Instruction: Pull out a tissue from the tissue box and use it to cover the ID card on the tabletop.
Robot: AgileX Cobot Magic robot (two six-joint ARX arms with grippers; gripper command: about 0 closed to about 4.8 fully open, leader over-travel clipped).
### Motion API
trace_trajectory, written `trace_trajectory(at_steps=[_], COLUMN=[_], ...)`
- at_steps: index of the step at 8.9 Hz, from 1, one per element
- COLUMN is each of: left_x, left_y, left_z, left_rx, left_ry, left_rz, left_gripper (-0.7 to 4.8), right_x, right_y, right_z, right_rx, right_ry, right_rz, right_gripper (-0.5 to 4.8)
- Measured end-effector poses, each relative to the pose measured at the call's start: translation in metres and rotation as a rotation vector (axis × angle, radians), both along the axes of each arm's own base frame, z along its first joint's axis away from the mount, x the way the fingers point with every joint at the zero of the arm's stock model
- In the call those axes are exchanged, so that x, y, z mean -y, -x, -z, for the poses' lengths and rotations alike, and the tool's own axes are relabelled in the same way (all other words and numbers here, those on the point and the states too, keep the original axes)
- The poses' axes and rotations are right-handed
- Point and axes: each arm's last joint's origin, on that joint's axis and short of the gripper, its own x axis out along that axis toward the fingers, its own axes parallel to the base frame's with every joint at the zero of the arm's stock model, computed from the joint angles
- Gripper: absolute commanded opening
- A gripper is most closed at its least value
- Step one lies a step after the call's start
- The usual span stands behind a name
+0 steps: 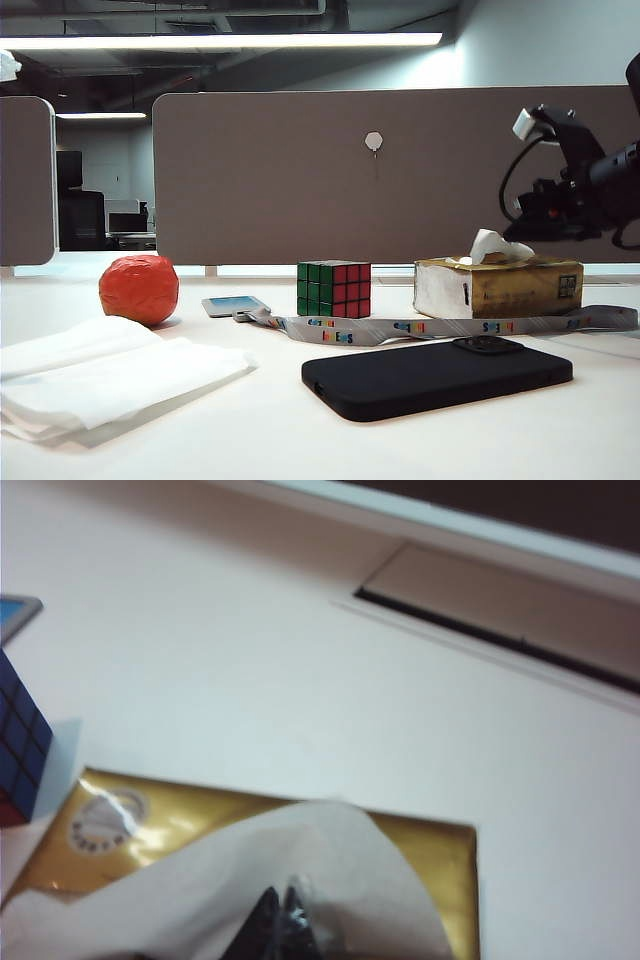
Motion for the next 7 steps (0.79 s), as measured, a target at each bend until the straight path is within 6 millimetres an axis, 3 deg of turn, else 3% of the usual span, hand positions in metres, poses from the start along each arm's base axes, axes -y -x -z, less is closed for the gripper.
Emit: trace_trajectory(at_steps=[2, 3, 4, 5, 6, 7], left_x=[0.000, 0.000, 0.000, 0.000, 0.000, 0.000], left_y=[0.000, -0.001, -0.001, -0.001, -0.001, -0.001], left_z=[0.000, 0.000, 0.000, 0.000, 0.000, 0.000], left_rx=[0.000, -0.002, -0.003, -0.004, -0.004, -0.004], left_ry=[0.000, 0.004, 0.004, 0.004, 0.004, 0.004], left_rz=[0.000, -0.023, -0.023, -0.023, -0.023, -0.023], left_gripper=[-0.06, -0.06, -0.06, -0.06, -0.06, -0.06], right_x=[0.000, 0.000, 0.002, 0.002, 0.002, 0.002], right_y=[-0.001, -0.003, -0.004, -0.007, -0.010, -0.011], right_z=[-0.006, -0.022, -0.020, -0.004, 0.007, 0.016], right_rx=[0.052, 0.175, 0.158, 0.092, 0.053, 0.023], right_ry=[-0.024, -0.077, -0.059, -0.051, -0.046, -0.044], right_rz=[-0.003, 0.008, 0.079, 0.090, 0.091, 0.091], right_gripper=[-0.06, 3.28, 3.28, 3.27, 2.86, 1.16])
